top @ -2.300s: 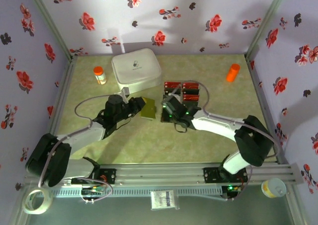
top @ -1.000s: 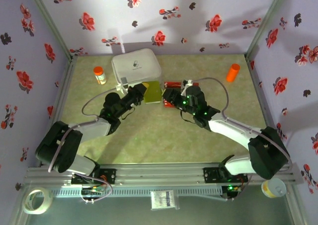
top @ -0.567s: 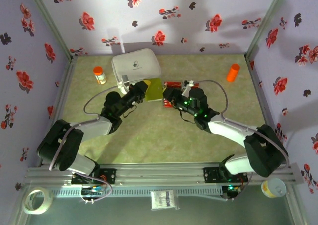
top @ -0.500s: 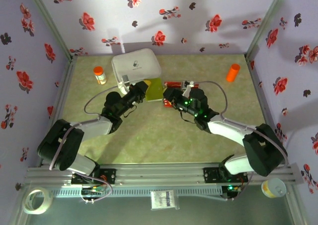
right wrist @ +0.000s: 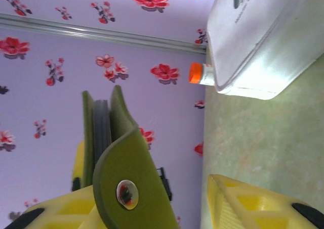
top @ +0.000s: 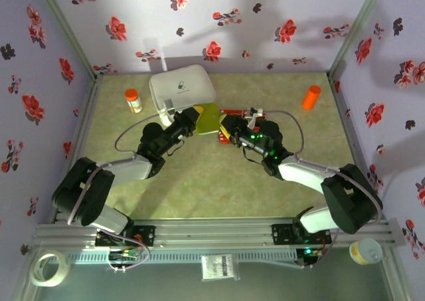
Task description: Put the credit cards into the card holder
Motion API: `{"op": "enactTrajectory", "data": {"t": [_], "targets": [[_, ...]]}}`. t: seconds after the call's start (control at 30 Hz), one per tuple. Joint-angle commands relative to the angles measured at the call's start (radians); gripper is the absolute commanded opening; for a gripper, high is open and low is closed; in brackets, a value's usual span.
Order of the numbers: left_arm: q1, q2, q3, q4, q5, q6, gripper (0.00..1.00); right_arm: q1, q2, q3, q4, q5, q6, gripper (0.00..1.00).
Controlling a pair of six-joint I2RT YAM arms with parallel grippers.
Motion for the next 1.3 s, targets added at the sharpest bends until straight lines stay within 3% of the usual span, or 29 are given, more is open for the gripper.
{"op": "enactTrajectory", "data": {"t": [0.0,0.57,1.27], "targets": [[-0.013,0.013,0.032,0.068,0.0,-0.019,0.0,-0.006,0.002,-0.015,0.116,-0.031,0.056,0.46],[-0.013,0.025,0.034,0.068,-0.004,-0.019,0.0,-0.024,-0.062,-0.056,0.084,-0.011,0.06,0.41],[-0.018,0.04,0.046,0.069,-0.003,-0.02,0.0,-0.025,-0.017,-0.057,0.136,-0.036,0.081,0.31]]}}
